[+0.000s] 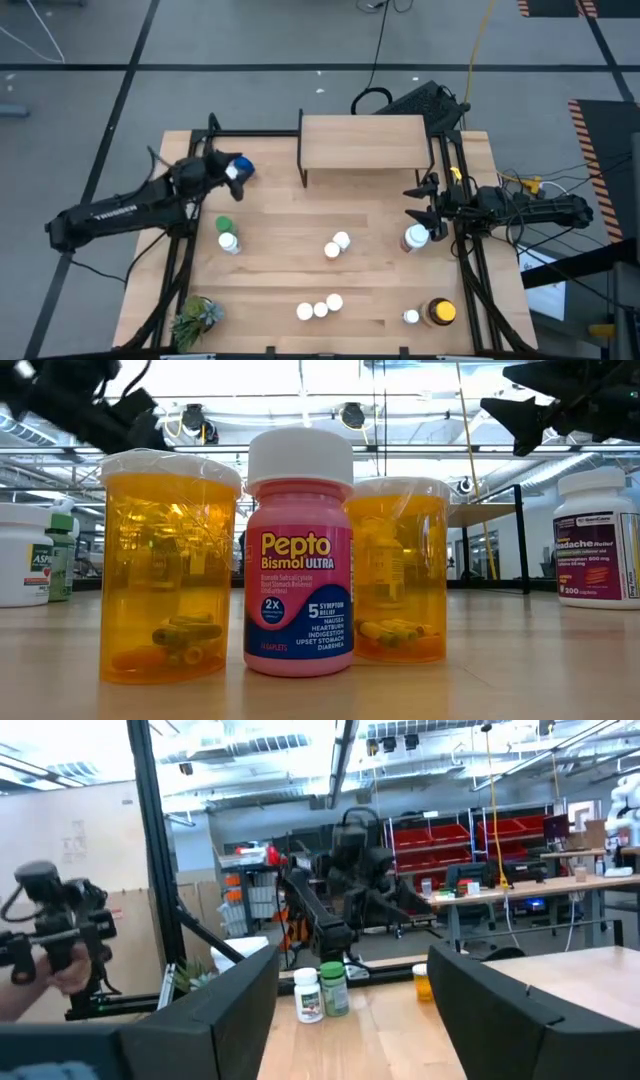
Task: Pick and place medicine bottles onto shelf by color
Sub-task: Put the blue bottle on the shelf
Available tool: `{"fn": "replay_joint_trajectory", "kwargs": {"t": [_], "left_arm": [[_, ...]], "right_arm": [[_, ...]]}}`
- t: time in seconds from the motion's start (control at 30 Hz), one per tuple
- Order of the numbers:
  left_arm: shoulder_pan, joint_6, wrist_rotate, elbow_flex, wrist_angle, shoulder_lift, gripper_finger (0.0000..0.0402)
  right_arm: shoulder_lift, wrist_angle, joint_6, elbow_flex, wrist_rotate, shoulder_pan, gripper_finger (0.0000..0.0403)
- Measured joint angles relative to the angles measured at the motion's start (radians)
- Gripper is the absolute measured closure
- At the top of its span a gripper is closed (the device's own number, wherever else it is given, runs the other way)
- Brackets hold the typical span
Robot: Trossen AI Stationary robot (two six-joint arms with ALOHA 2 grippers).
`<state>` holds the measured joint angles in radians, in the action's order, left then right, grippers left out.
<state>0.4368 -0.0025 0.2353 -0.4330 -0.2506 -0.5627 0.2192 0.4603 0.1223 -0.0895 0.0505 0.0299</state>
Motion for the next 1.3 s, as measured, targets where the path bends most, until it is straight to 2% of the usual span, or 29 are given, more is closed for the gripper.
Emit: {"fn": "replay_joint_trajectory", "kwargs": {"t": [0.27,0.5,0.6,0.8,0.9,1.0,1.3], "left_arm": [[0.064,0.057,-0.031,-0.335,-0.333,-0.267,0.008],[0.158,0.121,-0.004,-0.533,-0.609,-0.54,0.008],[0.191,0.177,0.002,-0.593,-0.664,-0.637,0.008],[0.231,0.394,-0.005,-0.638,-0.698,-0.765,0.008],[0.237,0.472,-0.049,-0.639,-0.698,-0.804,0.008],[0.236,0.525,-0.081,-0.639,-0.709,-0.832,0.008],[0.256,0.601,-0.078,-0.638,-0.725,-0.895,0.008]], "right_arm": [[0.01,-0.001,-0.041,0.0,-0.003,0.0,0.0133],[0.05,-0.002,-0.032,0.0,-0.003,0.0,0.0133],[0.063,-0.019,-0.033,0.0,-0.003,0.0,0.0133],[0.085,-0.058,-0.034,0.0,-0.027,0.0,0.0133],[0.096,-0.069,-0.03,0.0,-0.05,0.0,0.0133],[0.106,-0.081,-0.03,0.0,-0.054,0.0,0.0133],[0.125,-0.092,-0.03,0.0,-0.054,0.0,0.0133]]}}
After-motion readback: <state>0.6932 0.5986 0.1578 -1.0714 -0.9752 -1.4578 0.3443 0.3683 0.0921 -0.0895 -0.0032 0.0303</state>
